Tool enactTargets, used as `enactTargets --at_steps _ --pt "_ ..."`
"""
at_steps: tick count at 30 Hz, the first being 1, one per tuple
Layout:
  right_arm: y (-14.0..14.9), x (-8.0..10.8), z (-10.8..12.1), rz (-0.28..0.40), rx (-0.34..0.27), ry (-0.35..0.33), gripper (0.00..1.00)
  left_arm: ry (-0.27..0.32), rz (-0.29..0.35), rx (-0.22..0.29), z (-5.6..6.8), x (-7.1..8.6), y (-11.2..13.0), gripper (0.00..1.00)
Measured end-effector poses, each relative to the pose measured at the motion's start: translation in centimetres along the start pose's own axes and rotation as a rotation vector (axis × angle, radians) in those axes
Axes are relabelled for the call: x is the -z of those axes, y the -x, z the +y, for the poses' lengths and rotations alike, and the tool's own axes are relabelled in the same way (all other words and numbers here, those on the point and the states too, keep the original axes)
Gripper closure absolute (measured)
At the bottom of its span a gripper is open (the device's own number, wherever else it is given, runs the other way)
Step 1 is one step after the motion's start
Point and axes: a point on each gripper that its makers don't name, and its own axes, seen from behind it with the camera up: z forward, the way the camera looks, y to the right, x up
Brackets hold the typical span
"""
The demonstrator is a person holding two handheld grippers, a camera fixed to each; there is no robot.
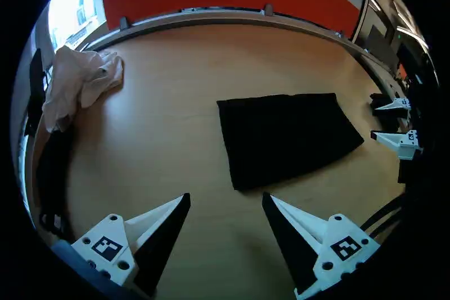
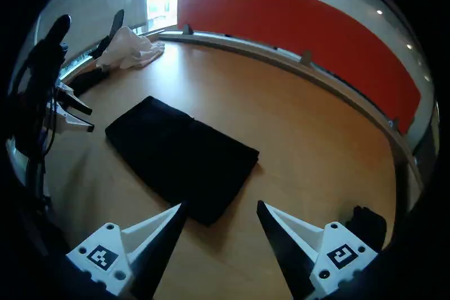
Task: Fold towel
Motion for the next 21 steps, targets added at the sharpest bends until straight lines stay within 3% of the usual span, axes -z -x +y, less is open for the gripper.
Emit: enactTargets --at_steps 12,21 --pt "0.1 -0.4 -1.0 -0.023 0.085 -0.062 0.09 -0.036 0.006 0.047 -1.5 1.8 1.7 0.05" --pt "1.7 -1.1 -1.2 -0.083 0.146 -0.107 0.27 -0.063 0.012 0.074 -3.1 3.3 2.6 0.05"
